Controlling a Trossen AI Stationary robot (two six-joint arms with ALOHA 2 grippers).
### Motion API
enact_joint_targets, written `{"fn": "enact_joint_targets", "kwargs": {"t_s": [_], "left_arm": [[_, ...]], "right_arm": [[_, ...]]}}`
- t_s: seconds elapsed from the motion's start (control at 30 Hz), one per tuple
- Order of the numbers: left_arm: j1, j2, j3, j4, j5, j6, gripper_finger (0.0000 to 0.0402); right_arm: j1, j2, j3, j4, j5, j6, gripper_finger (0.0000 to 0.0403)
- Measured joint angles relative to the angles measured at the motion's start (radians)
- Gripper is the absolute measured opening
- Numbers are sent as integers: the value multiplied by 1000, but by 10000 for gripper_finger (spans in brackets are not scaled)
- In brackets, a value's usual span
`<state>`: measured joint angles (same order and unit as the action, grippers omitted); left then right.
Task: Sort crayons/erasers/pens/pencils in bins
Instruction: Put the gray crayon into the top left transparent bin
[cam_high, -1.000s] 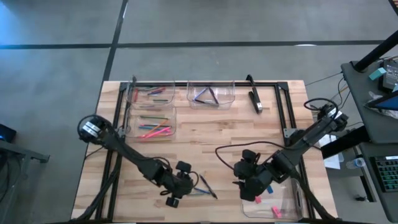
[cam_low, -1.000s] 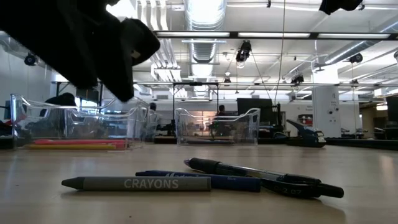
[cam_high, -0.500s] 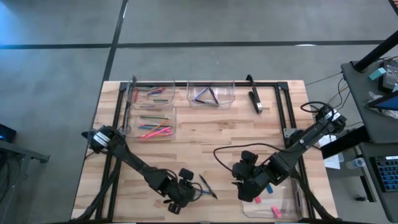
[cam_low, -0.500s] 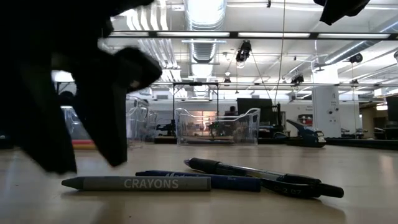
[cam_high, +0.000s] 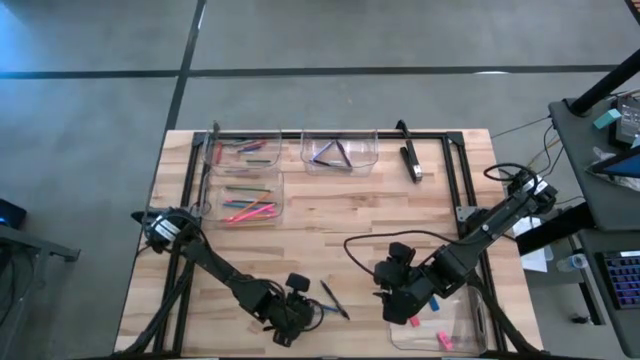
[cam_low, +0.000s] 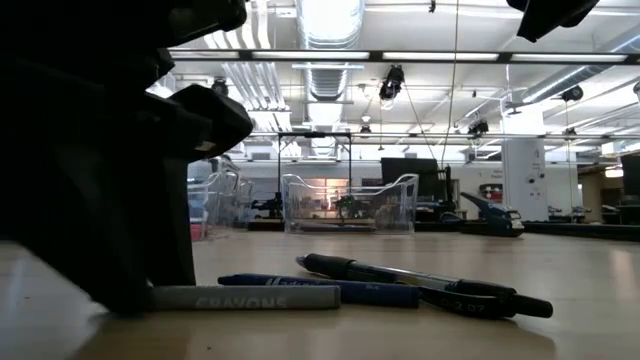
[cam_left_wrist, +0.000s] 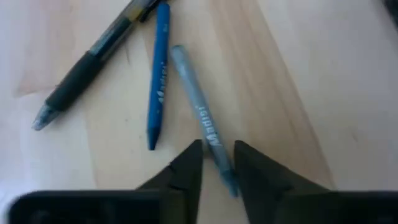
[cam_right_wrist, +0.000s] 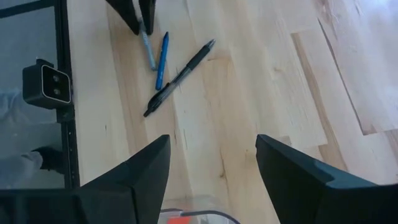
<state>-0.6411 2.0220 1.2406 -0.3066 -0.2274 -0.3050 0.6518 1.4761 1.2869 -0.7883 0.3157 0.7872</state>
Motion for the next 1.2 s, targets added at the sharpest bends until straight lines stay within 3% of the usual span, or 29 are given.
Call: {"fn": "enact_joint_targets", "kwargs": {"t_s": [0.13, 0.3, 0.47, 0.73, 0.93, 1.07, 1.2], "left_arm": [[1, 2, 0, -22, -6, 2, 15], [1, -16, -1, -76, -1, 14, 9], [3, -133, -18, -280, 17, 93, 4], [112, -464, -24, -604, -215, 220, 2], [360, -772, -73, -752, -372, 329, 1], [634, -942, -146, -746, -377, 480, 1], [928, -1000, -206, -742, -360, 684, 0]], "right_arm": [[0, 0, 0, -2, 4, -2, 226], [-1, 0, 0, -7, 27, -1, 226], [-5, 0, 0, -11, 41, -2, 226], [-23, 0, 0, -5, 162, -1, 226], [-73, 0, 0, 27, 165, -1, 226], [-114, 0, 0, 62, 159, -2, 226], [-149, 0, 0, 89, 158, -36, 226]]}}
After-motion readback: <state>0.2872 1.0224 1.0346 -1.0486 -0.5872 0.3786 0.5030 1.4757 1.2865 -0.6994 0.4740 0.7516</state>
